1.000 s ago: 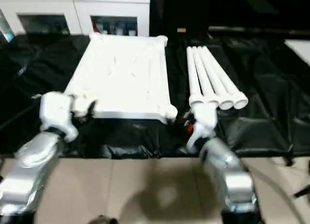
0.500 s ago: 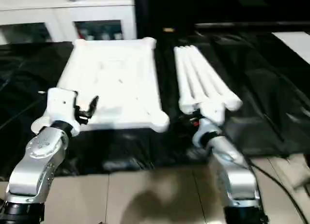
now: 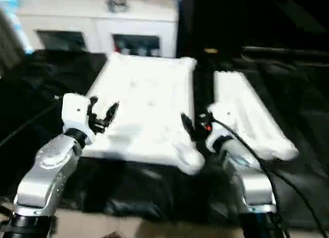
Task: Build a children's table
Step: Move to table, then move table base
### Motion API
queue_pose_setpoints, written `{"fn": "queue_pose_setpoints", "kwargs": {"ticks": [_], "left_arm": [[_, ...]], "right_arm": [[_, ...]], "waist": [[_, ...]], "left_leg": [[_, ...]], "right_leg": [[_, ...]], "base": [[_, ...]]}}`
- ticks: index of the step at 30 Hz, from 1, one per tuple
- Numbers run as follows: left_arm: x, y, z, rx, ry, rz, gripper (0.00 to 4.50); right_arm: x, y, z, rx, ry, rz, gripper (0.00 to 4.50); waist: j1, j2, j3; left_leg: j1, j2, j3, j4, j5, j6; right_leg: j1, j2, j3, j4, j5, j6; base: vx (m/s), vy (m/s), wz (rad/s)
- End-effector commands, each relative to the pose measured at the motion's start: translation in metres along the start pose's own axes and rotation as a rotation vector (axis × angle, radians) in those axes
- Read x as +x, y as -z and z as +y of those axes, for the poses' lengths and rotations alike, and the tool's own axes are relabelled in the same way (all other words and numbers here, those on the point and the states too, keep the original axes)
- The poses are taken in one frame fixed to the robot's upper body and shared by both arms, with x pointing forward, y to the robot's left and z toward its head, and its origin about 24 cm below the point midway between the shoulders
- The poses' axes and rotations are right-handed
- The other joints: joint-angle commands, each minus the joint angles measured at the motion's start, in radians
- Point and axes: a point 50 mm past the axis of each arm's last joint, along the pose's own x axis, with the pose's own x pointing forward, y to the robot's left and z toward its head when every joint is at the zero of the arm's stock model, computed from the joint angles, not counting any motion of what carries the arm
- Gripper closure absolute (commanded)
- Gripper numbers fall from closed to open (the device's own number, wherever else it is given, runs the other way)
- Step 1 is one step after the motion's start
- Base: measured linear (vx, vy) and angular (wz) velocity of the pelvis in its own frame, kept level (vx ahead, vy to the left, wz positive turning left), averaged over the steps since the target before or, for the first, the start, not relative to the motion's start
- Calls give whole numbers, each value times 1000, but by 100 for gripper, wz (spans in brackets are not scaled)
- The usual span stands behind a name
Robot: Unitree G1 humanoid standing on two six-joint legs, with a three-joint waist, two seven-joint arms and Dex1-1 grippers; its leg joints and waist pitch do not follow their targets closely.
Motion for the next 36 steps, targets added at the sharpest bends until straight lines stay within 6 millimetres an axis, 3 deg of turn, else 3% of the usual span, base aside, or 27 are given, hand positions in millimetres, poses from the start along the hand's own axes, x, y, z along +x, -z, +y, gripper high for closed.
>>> {"fn": "queue_pose_setpoints", "kwargs": {"ticks": [1, 2, 3, 4, 5, 6, 7, 8, 9, 10, 11, 12, 14, 15, 16, 17, 18, 19, 20, 21, 22, 25, 29, 36], "left_arm": [[2, -2, -13, -6, 103, -20, 120], [0, -3, -20, 4, 182, -38, 120], [-3, -3, -28, -17, 283, -39, 120], [-3, -3, -28, -17, 283, -39, 120], [-7, -2, -36, -34, 395, -33, 120], [-8, -1, -39, -38, 446, -28, 120], [-11, 0, -45, -40, 549, -17, 120], [-13, 0, -48, -36, 612, -10, 120], [-15, 1, -52, -26, 681, -1, 120], [-18, 2, -55, -21, 750, 12, 120], [-20, 4, -59, 1, 824, 38, 120], [-21, 5, -59, 3, 837, 43, 120], [-24, 9, -65, 34, 930, 83, 120], [-24, 9, -65, 34, 930, 83, 136], [-24, 12, -70, 55, 979, 106, 136], [-21, 15, -73, 97, 999, 115, 144], [-19, 17, -76, 127, 1009, 119, 157], [-16, 19, -78, 141, 1019, 131, 171], [-13, 20, -79, 148, 1017, 135, 171], [-10, 20, -80, 158, 1015, 139, 178], [-6, 21, -80, 165, 1013, 145, 188], [0, 20, -80, 192, 1023, 146, 217], [4, 23, -75, 238, 1069, 177, 255], [4, 33, -62, 309, 1144, 275, 309]], "right_arm": [[-12, -2, -7, -3, 16, 10, 0], [-16, -2, -6, -17, -2, 17, 0], [-19, -2, -4, -36, -28, 28, 0], [-19, -2, -4, -36, -28, 28, 0], [-23, -2, -1, -44, -72, 40, 0], [-25, -2, 0, -54, -97, 44, 0], [-30, -3, 2, -74, -158, 55, 0], [-34, -3, 3, -86, -200, 63, 0], [-38, -4, 5, -100, -251, 74, 0], [-43, -4, 6, -123, -293, 90, 0], [-49, -4, 6, -137, -344, 117, 0], [-50, -4, 5, -138, -351, 121, 0], [-57, -4, 5, -138, -411, 157, 0], [-57, -4, 5, -138, -411, 157, 0], [-61, -5, 3, -151, -440, 177, 0], [-64, -7, 2, -174, -456, 189, 0], [-66, -7, 1, -192, -464, 196, 0], [-69, -8, 0, -209, -476, 210, 0], [-70, -8, 0, -215, -482, 216, 0], [-72, -8, -1, -224, -490, 223, 0], [-75, -9, -1, -230, -505, 234, 0], [-79, -11, -1, -233, -534, 251, 0], [-87, -9, -1, -247, -576, 290, 0], [-93, -4, -2, -265, -614, 364, 0]], "waist": [[-47, 22, -69], [-50, 21, -69], [-33, -5, -72], [-29, -23, -77], [-22, -45, -75], [-11, -85, -74], [-6, -71, -75], [-6, -51, -74], [-13, -49, -69], [-20, -40, -60], [-26, -17, -54], [-28, -19, -48], [-33, -13, -31], [-34, -19, -22], [-37, -6, -15], [-43, -3, -9], [-44, -9, -12], [-44, 3, -18], [-50, -6, -14], [-53, -2, -24], [-54, 3, -26], [-69, 1, -24], [-84, 3, -27], [-75, 12, -42]], "left_leg": [[148, 172, -143, -117, -68, 295], [138, 167, -137, -103, 77, 350], [90, 133, -85, -68, 534, 409], [75, 105, -70, -46, 602, 379], [42, 57, -37, -22, 555, 315], [-21, -8, -4, -14, 340, 215], [-35, 5, -7, -40, 233, 142], [-20, 19, -5, -55, 161, 98], [-18, 28, -5, -63, 124, 84], [-9, 42, -6, -79, 35, 73], [-1, 55, -8, -90, -46, 65], [3, 63, -6, -97, -95, 65], [12, 71, -1, -112, -253, 38], [26, 71, 7, -117, -355, 10], [34, 69, 9, -117, -418, -24], [43, 70, 10, -122, -472, -51], [46, 68, 9, -121, -475, -56], [39, 67, 8, -125, -433, -55], [33, 67, 10, -128, -420, -48], [27, 65, 13, -125, -342, -28], [24, 66, 12, -124, -324, -22], [10, 64, 9, -125, -315, -4], [6, 65, 6, -121, -301, 12], [6, 72, 13, -112, -155, 80]], "right_leg": [[-134, -39, 12, 64, -33, 20], [-148, -47, 17, 69, 13, 56], [-160, -72, 48, 27, 203, 124], [-153, -91, 71, -15, 291, 116], [-130, -115, 94, -66, 383, 94], [-74, -144, 130, -65, 493, 86], [-55, -154, 115, -63, 608, 31], [-59, -128, 96, -61, 594, -35], [-61, -119, 89, -62, 544, -72], [-64, -107, 78, -72, 375, -138], [-63, -107, 76, -80, 232, -185], [-65, -105, 78, -89, 169, -195], [-70, -106, 81, -104, -8, -207], [-77, -109, 85, -120, -165, -191], [-86, -114, 88, -131, -296, -166], [-90, -109, 86, -147, -390, -121], [-88, -110, 87, -149, -405, -106], [-79, -115, 90, -146, -386, -91], [-78, -113, 91, -152, -388, -82], [-70, -115, 92, -149, -317, -89], [-68, -117, 93, -147, -302, -97], [-61, -118, 86, -148, -325, -102], [-65, -120, 84, -151, -343, -103], [-59, -120, 84, -131, -85, -191]], "base": [[146, 64, 5], [118, 51, 7], [118, 51, 7], [79, 26, 0], [0, 0, 0], [0, 0, 0], [0, 0, 0], [0, 0, 0], [0, 0, 0], [0, 0, 0], [0, 0, 0], [0, 0, 0], [-29, 8, 5], [-57, 15, 10], [-63, 9, 9], [-73, 13, 6], [-73, 13, 6], [-59, 18, 4], [0, 0, 0], [0, 0, 0], [0, 0, 0], [0, 0, 0], [0, 0, 0], [23, -1, 1]]}}
